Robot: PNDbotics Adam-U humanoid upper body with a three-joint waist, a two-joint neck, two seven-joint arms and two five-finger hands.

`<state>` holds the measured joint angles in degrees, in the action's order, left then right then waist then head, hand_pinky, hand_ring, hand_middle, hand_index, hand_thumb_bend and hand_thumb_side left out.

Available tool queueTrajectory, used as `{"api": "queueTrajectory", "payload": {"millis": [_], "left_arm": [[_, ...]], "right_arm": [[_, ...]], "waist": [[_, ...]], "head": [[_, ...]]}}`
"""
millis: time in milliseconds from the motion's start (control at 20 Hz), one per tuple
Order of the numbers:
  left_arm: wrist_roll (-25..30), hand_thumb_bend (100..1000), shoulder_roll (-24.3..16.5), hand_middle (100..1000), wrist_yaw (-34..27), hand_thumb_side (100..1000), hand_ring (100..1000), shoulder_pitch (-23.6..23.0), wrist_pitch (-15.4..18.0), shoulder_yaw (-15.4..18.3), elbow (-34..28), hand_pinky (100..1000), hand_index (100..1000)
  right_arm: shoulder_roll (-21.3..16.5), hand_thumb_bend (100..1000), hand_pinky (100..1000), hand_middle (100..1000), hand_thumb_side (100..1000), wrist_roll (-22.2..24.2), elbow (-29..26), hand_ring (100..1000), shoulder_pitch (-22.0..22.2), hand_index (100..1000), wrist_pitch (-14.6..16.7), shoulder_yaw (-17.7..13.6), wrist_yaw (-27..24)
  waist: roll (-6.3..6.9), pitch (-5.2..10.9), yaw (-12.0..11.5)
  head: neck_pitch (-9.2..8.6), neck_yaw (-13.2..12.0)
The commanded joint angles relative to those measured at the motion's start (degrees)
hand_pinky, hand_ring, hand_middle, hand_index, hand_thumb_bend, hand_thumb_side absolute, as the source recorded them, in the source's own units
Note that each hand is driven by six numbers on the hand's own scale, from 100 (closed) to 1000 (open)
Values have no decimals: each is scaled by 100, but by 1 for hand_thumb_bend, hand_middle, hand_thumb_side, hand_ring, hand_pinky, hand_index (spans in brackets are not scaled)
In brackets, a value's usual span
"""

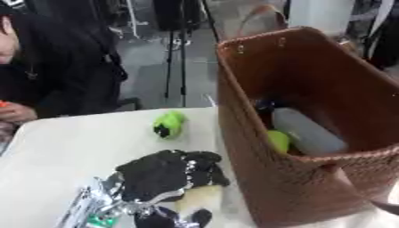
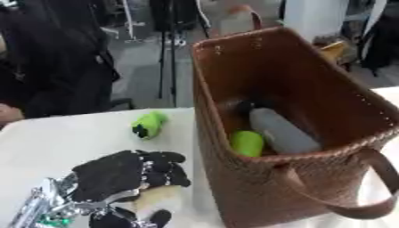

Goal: Pick up objects on the table and place them in the box.

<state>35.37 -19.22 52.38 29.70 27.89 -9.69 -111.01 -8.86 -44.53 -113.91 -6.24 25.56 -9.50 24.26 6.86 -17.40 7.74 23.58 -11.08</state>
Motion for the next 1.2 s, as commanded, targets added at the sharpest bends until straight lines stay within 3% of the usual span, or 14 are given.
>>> {"api": "queueTrajectory", "payload": {"millis": [50, 400, 700, 1200], "left_arm": [[1660, 100, -251, 503, -61, 259, 463, 156, 1643, 41, -186, 314, 431], [1660, 100, -523, 509, -214, 259, 462, 457, 1543, 74, -317, 236, 433], [1660, 100, -743, 515, -300, 266, 470, 640, 1509, 79, -357, 247, 433], [1646, 258, -1178, 531, -486, 292, 487, 1112, 1457, 117, -359, 285, 437]], "right_arm": [[-127, 100, 829, 698, 1000, -172, -69, 753, -5, 779, 204, -17, -69], [-156, 100, 830, 697, 1000, -192, -69, 754, 28, 779, 239, -24, -95], [-179, 100, 830, 697, 998, -211, -69, 755, 60, 779, 259, -30, -114], [-235, 100, 829, 698, 994, -221, -69, 755, 104, 780, 274, -37, -164]], "waist": [[-24, 125, -14], [-22, 158, -22], [-15, 192, -30], [19, 261, -31]], "head": [[-32, 1], [6, 2], [15, 7], [33, 6]]}}
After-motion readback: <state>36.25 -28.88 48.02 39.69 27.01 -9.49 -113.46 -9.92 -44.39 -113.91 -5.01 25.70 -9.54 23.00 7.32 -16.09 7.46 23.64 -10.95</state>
